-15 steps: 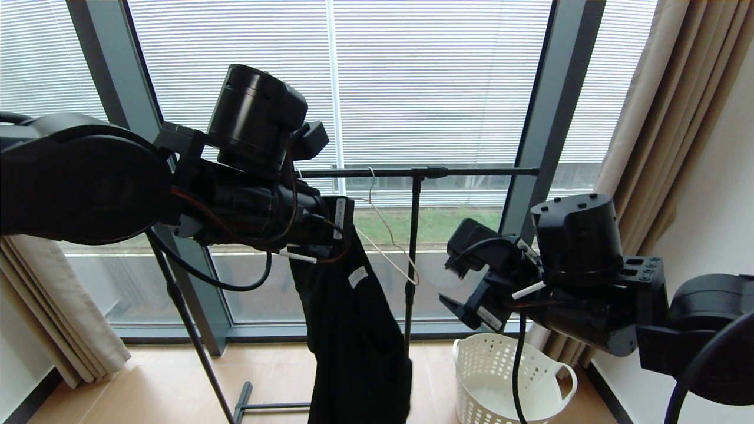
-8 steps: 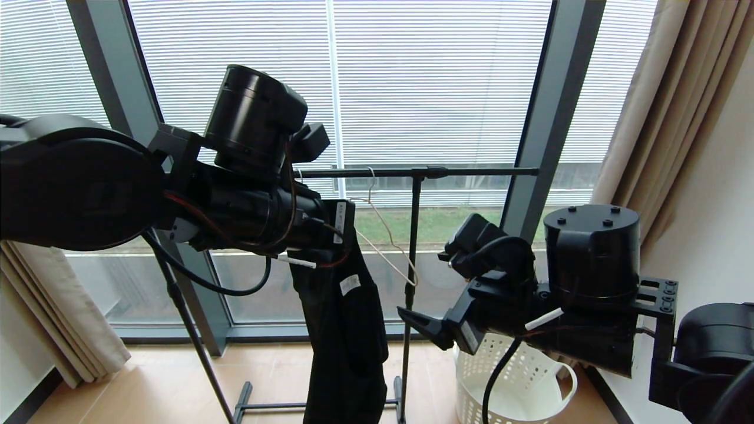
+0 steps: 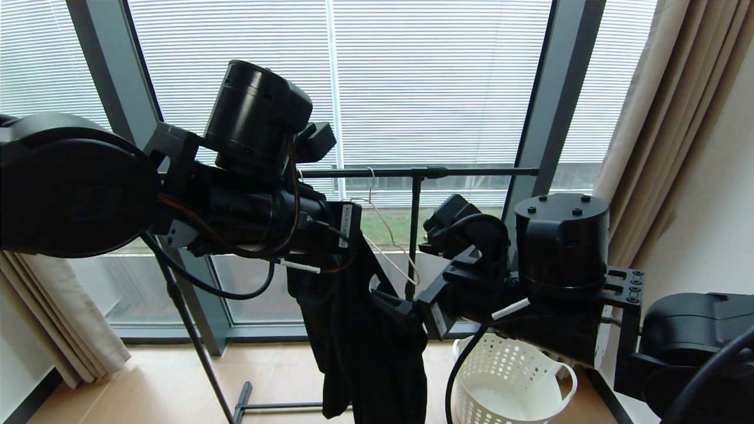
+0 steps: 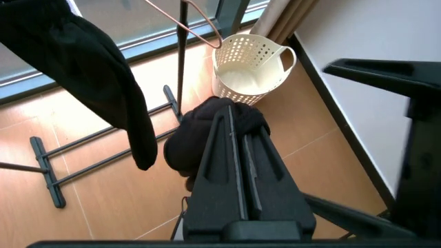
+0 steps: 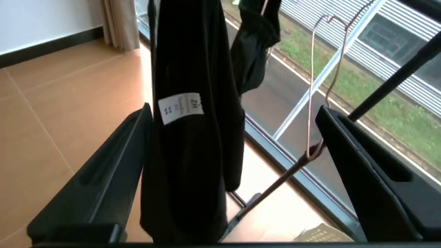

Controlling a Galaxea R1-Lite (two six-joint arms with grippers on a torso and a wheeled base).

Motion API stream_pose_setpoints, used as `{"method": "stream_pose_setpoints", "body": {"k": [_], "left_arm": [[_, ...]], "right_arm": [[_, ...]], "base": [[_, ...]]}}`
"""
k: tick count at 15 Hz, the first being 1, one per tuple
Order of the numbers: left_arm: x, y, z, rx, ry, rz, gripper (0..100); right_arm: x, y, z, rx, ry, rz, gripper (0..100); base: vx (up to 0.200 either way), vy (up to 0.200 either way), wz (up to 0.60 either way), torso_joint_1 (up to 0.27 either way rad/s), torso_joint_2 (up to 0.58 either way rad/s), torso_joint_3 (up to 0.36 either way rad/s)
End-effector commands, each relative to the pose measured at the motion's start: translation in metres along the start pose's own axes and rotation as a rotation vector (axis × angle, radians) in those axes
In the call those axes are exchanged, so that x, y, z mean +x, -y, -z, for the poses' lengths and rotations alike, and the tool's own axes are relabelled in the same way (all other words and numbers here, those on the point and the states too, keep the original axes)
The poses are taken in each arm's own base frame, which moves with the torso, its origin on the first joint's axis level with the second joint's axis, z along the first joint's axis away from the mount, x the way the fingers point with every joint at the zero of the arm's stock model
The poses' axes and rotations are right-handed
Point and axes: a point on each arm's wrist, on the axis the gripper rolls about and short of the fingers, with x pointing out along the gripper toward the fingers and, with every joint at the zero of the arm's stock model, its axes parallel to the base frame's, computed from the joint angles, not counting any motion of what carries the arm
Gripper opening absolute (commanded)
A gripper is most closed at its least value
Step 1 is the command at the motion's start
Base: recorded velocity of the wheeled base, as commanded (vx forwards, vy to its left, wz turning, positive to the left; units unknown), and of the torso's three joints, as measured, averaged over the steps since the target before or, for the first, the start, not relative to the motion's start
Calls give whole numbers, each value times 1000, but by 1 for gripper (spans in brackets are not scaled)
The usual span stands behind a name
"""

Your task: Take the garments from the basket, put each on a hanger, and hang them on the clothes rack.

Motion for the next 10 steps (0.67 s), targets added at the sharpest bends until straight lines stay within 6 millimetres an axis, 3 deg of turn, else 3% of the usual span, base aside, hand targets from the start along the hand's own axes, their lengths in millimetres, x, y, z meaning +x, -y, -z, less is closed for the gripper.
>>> {"method": "stream_pose_setpoints", "body": {"k": [1, 5, 10], "left_arm": [[-3, 2, 0, 3, 5, 6, 0], [-8, 2, 0, 4, 12, 9, 0], [-10, 1, 2, 4, 8, 8, 0]], "right_arm": [[18, -2, 14, -14, -55, 13, 100], [43, 4, 30, -32, -120, 57, 100], [44, 15, 40, -94, -156, 80, 100]], "base": [[0, 0, 0, 0, 0, 0], [0, 0, 0, 0, 0, 0], [0, 0, 0, 0, 0, 0]]}}
